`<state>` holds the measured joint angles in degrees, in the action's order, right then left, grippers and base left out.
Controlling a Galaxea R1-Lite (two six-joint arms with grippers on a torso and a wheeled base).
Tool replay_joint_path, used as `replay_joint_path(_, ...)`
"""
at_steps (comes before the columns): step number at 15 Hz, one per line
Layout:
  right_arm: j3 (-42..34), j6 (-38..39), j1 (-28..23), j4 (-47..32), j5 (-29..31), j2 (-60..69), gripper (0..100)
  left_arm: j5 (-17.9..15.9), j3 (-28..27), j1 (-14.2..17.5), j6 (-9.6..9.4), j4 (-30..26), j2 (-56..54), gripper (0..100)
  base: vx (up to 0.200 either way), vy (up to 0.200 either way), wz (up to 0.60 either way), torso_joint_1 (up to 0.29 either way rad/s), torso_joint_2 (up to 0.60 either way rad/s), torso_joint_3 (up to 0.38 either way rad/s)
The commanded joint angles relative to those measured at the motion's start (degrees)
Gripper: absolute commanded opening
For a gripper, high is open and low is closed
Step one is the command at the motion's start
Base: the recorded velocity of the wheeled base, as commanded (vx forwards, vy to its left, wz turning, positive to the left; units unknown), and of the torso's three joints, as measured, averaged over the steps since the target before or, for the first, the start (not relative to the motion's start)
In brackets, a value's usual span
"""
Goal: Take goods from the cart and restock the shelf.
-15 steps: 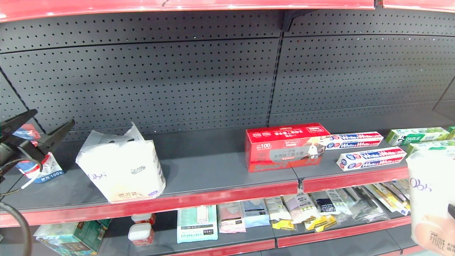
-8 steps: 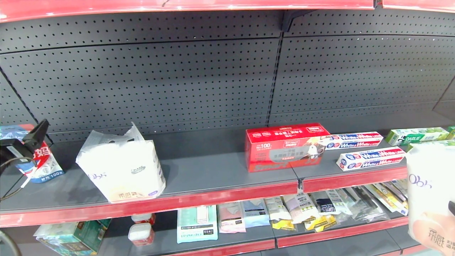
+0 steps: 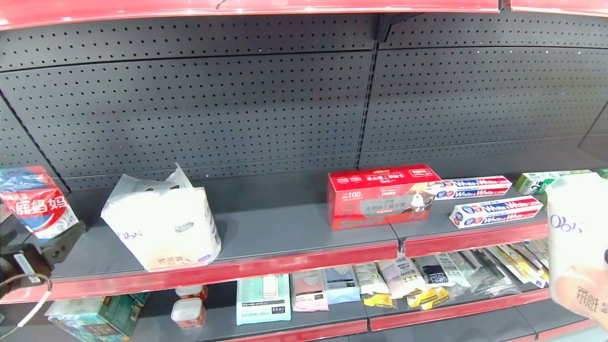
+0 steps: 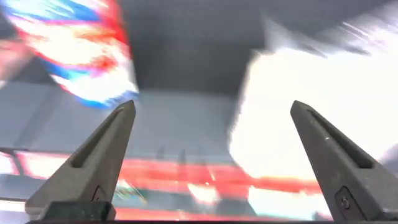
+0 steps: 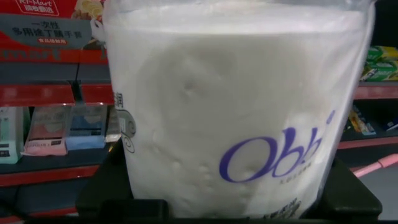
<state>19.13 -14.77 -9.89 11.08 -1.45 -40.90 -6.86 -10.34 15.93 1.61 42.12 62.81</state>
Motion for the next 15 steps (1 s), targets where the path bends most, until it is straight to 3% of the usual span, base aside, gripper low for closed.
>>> replay_joint_path(1,1.18,-0.43,-0.05,0.08,0.04,-1.82,0,-5.97,-4.96,-6.97,-0.03,-20.41,-21.76,100,0.000,0.000,0.00,0.000,0.00,0.000)
replay_joint_path(3,1.97,-0.69,-0.05,0.96,0.04,-2.87,0,-8.61,-6.01,-8.20,-0.03,-27.53,-29.32,100,0.000,0.000,0.00,0.000,0.00,0.000)
replay_joint_path(5,2.67,-0.69,-0.05,2.45,0.04,-4.19,0,-9.04,-6.10,-8.29,-0.29,-32.10,-33.45,100,0.000,0.000,0.00,0.000,0.00,0.000)
replay_joint_path(8,5.04,-0.78,-0.05,3.86,-0.13,-7.62,0,-8.96,-6.01,-8.29,-3.54,-40.01,-39.69,100,0.000,0.000,0.00,0.000,0.00,0.000)
replay_joint_path(9,4.87,-0.69,-0.05,3.86,-0.13,-7.97,0,-8.69,-5.92,-8.29,-3.72,-41.68,-40.57,100,0.000,0.000,0.00,0.000,0.00,0.000)
replay_joint_path(11,4.60,-0.69,-0.05,3.86,-0.13,-8.06,0,-9.04,-5.75,-8.29,-3.45,-41.94,-40.83,100,0.000,0.000,0.00,0.000,0.00,0.000)
replay_joint_path(15,4.43,-0.34,-0.22,3.86,-0.13,-8.41,0,-18.01,-6.71,-8.73,-3.45,-40.62,-41.98,100,0.000,0.000,0.00,0.000,0.00,0.000)
